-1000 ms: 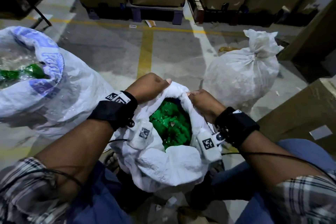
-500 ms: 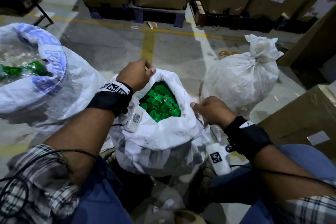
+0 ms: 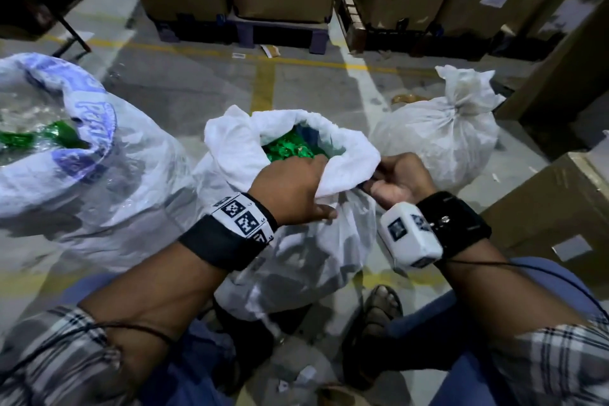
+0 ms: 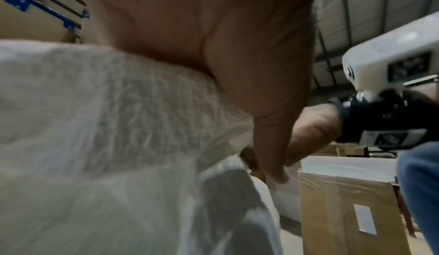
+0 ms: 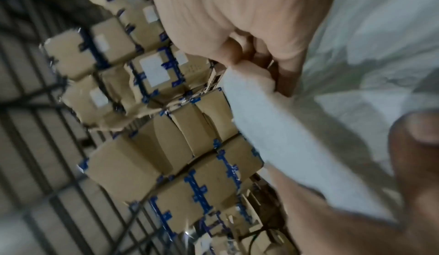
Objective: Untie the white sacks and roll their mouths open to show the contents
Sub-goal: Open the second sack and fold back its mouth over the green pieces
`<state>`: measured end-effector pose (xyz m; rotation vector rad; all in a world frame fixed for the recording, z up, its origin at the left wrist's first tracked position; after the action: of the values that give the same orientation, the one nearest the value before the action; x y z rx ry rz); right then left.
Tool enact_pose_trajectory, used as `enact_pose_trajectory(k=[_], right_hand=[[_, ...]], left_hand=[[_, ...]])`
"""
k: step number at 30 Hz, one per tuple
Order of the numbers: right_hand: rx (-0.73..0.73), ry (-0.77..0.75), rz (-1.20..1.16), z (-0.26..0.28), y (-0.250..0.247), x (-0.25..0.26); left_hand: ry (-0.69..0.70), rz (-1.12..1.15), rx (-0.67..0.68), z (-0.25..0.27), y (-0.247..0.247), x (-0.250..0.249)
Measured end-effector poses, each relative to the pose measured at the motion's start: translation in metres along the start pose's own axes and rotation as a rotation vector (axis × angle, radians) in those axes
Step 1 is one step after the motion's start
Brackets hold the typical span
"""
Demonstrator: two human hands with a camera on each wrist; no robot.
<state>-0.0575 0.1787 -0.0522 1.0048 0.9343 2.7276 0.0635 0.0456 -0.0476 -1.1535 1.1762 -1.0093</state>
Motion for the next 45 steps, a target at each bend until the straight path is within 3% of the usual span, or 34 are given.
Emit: enact_pose_trajectory(k=[4,6,9,12,14,16,20,23,25,29,32,34,35,38,41,45], right_hand=[[0.064,-0.04,-0.098,0.005,0.002,0.008],[0.0,-0.151,-0.038,0.001,0.0,0.01],[-0.223,-0.343,0.402,-0.002,-0.009,0.019],[-0.315,-0.188,0.879,-0.001,-0.022,0.016],[-0.193,-0.026,0.794,-0.001,-0.023,0.008],[-0.042,0.094,0.533,0.002,-0.019,0.008],[-0.002,0.1,0.023,0.004,-0.016,0.03],[0.025,0.057,-0.201,0.006,-0.013,0.029],[0.02,0.045,-0.202,0.006,-0.011,0.016],[0.181,0.02,-0.133,0.008,0.003,0.004],[0.105,-0.031,0.24,0.006,0.004,0.006],[-0.018,-0.006,0.547,0.007,-0.004,0.0],[-0.052,0.032,0.581,0.008,-0.008,-0.002],[0.011,0.115,0.249,0.009,-0.009,-0.001],[0.03,0.003,-0.046,0.006,-0.004,0.01],[0.081,-0.049,-0.184,0.002,-0.002,-0.001]], left_hand=[[0.024,-0.201,-0.135,-0.01,-0.003,0.003],[0.023,-0.222,-0.178,-0.011,-0.002,0.002],[0.053,-0.209,-0.204,-0.007,0.001,-0.001],[0.077,-0.257,-0.192,-0.002,0.007,-0.004],[0.091,-0.268,-0.186,-0.002,0.008,-0.004],[0.076,-0.245,-0.187,-0.004,0.003,-0.001],[0.041,-0.225,-0.229,-0.007,-0.012,0.008],[0.027,-0.206,-0.25,-0.006,-0.019,0.01],[0.036,-0.203,-0.254,-0.005,-0.019,0.007],[0.047,-0.254,-0.239,-0.006,-0.013,0.005],[0.039,-0.285,-0.299,-0.005,-0.014,0.005],[0.054,-0.284,-0.364,-0.003,-0.016,0.004],[0.062,-0.281,-0.393,-0.002,-0.017,0.004],[0.072,-0.265,-0.47,-0.002,-0.023,0.008],[0.078,-0.238,-0.586,0.0,-0.038,0.013],[0.055,-0.215,-0.656,0.004,-0.048,0.016]])
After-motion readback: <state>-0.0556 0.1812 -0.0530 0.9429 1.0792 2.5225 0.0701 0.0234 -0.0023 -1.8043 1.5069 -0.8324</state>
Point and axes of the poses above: each hand's wrist, its own z-axis away from the middle knuckle, its own y-axis out of the palm, x = y × z, the point moved 3 cm from there along -z, towards the middle knuckle, and after that the axes turned 3 degrees about -z, right-handed, at the moved point
